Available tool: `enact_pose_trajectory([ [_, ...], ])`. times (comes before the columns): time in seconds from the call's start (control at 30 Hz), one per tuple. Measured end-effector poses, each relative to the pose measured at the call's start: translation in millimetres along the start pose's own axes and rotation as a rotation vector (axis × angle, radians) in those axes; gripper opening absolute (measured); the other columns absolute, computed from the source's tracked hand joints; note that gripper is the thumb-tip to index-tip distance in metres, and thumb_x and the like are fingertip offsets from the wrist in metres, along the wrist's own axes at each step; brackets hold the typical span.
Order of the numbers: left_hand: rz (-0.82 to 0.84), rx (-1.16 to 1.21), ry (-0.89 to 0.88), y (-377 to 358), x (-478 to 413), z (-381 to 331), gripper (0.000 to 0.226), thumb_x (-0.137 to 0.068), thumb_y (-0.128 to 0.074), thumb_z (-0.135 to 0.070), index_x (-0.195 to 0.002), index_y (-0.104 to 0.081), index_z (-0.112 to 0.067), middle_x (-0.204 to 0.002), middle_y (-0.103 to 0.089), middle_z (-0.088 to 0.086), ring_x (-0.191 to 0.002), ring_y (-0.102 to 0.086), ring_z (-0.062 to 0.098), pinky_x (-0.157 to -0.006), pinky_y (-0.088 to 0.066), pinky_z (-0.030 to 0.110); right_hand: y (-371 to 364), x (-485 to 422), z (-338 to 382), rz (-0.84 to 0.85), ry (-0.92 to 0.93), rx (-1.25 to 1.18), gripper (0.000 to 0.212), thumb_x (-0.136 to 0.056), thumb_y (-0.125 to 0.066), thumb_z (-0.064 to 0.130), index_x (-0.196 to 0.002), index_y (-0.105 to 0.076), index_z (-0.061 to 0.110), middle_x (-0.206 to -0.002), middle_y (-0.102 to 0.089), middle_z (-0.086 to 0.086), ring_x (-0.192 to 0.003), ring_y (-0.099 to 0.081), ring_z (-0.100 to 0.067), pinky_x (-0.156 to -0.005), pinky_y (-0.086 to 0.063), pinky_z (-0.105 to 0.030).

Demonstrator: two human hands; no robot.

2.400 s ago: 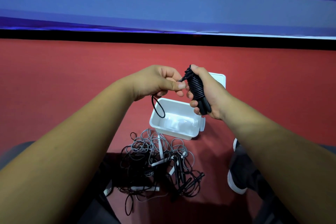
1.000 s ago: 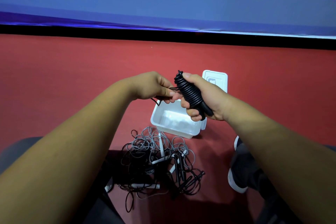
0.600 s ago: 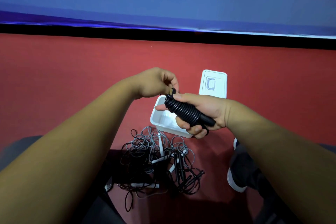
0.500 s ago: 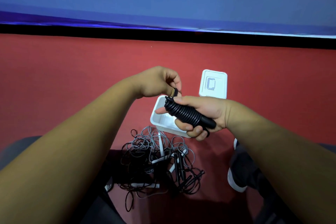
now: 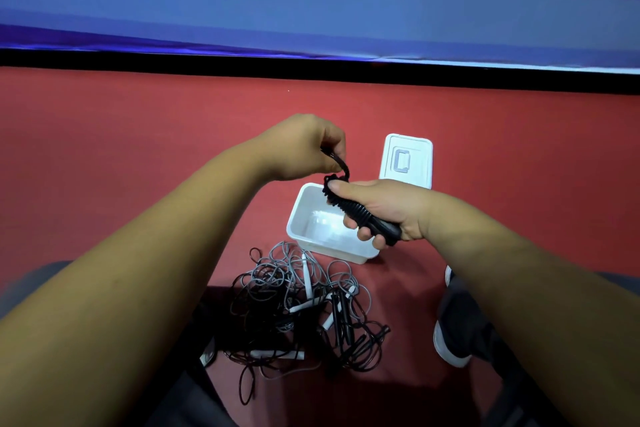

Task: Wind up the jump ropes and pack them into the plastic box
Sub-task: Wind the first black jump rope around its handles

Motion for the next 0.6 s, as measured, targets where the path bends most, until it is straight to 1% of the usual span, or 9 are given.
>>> enact_pose_trajectory([
  [0.07,0.027,-0.009,-0.005,2,1,0,0.015,-0.089,-0.076,-0.016,-0.100,-0.079,-0.026,-0.097,-0.073,-0.009,-0.090,-0.067,0.010,-0.085,-0.054,0.030,6,0,2,-0.067,0.000,-0.085,0.051,-0.093,-0.067,0.070,-0.120,-0.065,0.026,-0.082,-0.060,-0.004,-0.056,-0.050,-0.015,-0.050,-0.038,-0.022],
  [0.13,0.034,-0.025,-0.017,5,1,-1,0.025,-0.093,-0.073,-0.014,-0.113,-0.079,-0.028,-0.102,-0.071,-0.013,-0.090,-0.064,0.004,-0.085,-0.050,0.020,11,0,4,-0.098,0.020,-0.201,0.057,-0.090,-0.069,0.071,-0.123,-0.064,0.024,-0.082,-0.061,-0.003,-0.057,-0.050,-0.014,-0.051,-0.040,-0.023],
  [0.2,0.006,-0.004,-0.009,7,1,-2,0.029,-0.092,-0.075,-0.011,-0.116,-0.079,-0.027,-0.097,-0.072,-0.012,-0.080,-0.063,-0.004,-0.077,-0.047,0.012,12,0,7,-0.109,0.058,-0.317,0.069,-0.086,-0.069,0.076,-0.127,-0.061,0.021,-0.082,-0.062,-0.003,-0.057,-0.050,-0.015,-0.052,-0.041,-0.025],
  [0.23,-0.010,0.031,0.012,6,0,-1,0.027,-0.090,-0.078,-0.010,-0.113,-0.080,-0.025,-0.092,-0.074,-0.009,-0.073,-0.063,-0.006,-0.072,-0.047,0.012,11,0,10,-0.108,0.078,-0.368,0.074,-0.083,-0.068,0.080,-0.128,-0.061,0.022,-0.081,-0.061,-0.003,-0.057,-0.050,-0.015,-0.053,-0.041,-0.025],
  [0.3,-0.045,0.136,0.065,5,-1,-1,0.022,-0.085,-0.083,-0.008,-0.101,-0.079,-0.023,-0.084,-0.076,-0.001,-0.066,-0.068,0.003,-0.069,-0.056,0.026,9,-1,13,-0.110,0.111,-0.444,0.078,-0.077,-0.065,0.087,-0.124,-0.064,0.026,-0.079,-0.059,-0.001,-0.057,-0.047,-0.015,-0.052,-0.038,-0.025],
  [0.37,-0.066,0.219,0.098,3,1,-2,0.019,-0.084,-0.084,-0.008,-0.092,-0.076,-0.022,-0.082,-0.077,0.005,-0.072,-0.073,0.023,-0.070,-0.061,0.045,9,-2,16,-0.113,0.131,-0.490,0.076,-0.076,-0.059,0.092,-0.119,-0.066,0.030,-0.076,-0.057,0.000,-0.055,-0.046,-0.014,-0.051,-0.036,-0.024],
  [0.4,-0.069,0.249,0.096,2,2,-3,0.017,-0.084,-0.084,-0.007,-0.092,-0.075,-0.020,-0.083,-0.076,0.007,-0.074,-0.074,0.028,-0.070,-0.061,0.051,9,-2,17,-0.107,0.137,-0.508,0.074,-0.078,-0.057,0.093,-0.116,-0.067,0.030,-0.075,-0.056,0.000,-0.055,-0.045,-0.014,-0.051,-0.035,-0.024],
  [0.53,-0.051,0.484,0.097,-7,5,-4,0.011,-0.093,-0.074,0.001,-0.102,-0.069,-0.004,-0.094,-0.069,0.014,-0.076,-0.076,0.026,-0.080,-0.064,0.052,13,1,20,-0.077,0.140,-0.581,0.067,-0.083,-0.057,0.090,-0.111,-0.065,0.030,-0.075,-0.055,-0.001,-0.054,-0.044,-0.016,-0.051,-0.031,-0.023],
  [0.6,-0.032,0.598,0.112,-12,6,-3,0.013,-0.095,-0.072,0.000,-0.107,-0.067,-0.001,-0.093,-0.063,0.011,-0.071,-0.071,0.023,-0.069,-0.065,0.041,15,2,20,-0.093,0.137,-0.591,0.065,-0.082,-0.058,0.089,-0.106,-0.064,0.029,-0.075,-0.054,-0.002,-0.053,-0.043,-0.017,-0.052,-0.031,-0.024],
])
Point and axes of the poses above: each hand's wrist, its own x-axis away from the middle knuckle, its own y-axis out of the back of the hand, z = x × y, the point moved 5 cm from there along -x, towards the middle knuckle
